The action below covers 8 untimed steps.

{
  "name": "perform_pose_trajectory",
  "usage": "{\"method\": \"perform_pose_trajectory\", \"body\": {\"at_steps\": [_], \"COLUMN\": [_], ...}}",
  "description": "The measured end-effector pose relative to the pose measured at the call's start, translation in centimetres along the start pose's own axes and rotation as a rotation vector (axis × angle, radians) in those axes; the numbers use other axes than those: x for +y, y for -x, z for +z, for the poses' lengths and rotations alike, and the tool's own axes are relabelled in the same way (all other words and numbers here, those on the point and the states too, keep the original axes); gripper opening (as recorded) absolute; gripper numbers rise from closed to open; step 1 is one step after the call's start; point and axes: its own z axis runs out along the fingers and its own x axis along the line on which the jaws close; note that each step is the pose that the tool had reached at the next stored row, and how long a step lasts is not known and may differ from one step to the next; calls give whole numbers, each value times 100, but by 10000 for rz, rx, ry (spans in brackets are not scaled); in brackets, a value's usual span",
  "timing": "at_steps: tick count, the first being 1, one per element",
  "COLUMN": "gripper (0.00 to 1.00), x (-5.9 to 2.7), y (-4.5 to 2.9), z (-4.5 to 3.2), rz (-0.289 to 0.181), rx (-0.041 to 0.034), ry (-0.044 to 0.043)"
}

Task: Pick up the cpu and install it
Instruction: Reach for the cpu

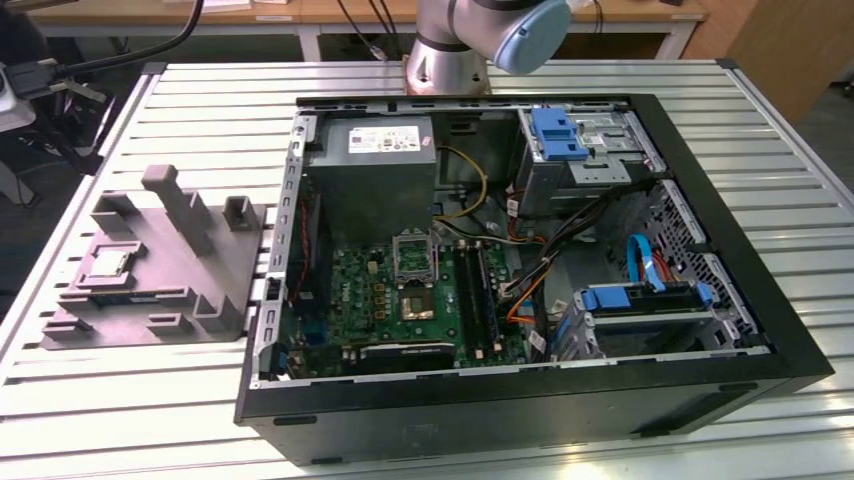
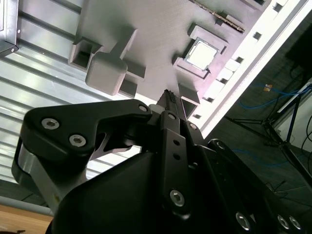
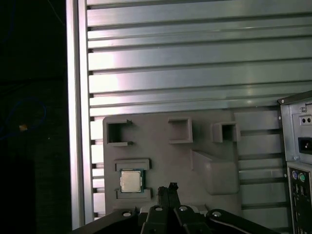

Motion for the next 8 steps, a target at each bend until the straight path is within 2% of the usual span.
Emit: {"method": "perform_pose_trajectory", "body": {"at_steps": [5, 8], "gripper": [11, 11], "x": [0, 3], "y": [-1, -2], "z": [-1, -33], "rz": [1, 1], "rx": [0, -1], "ry": [0, 1]}}
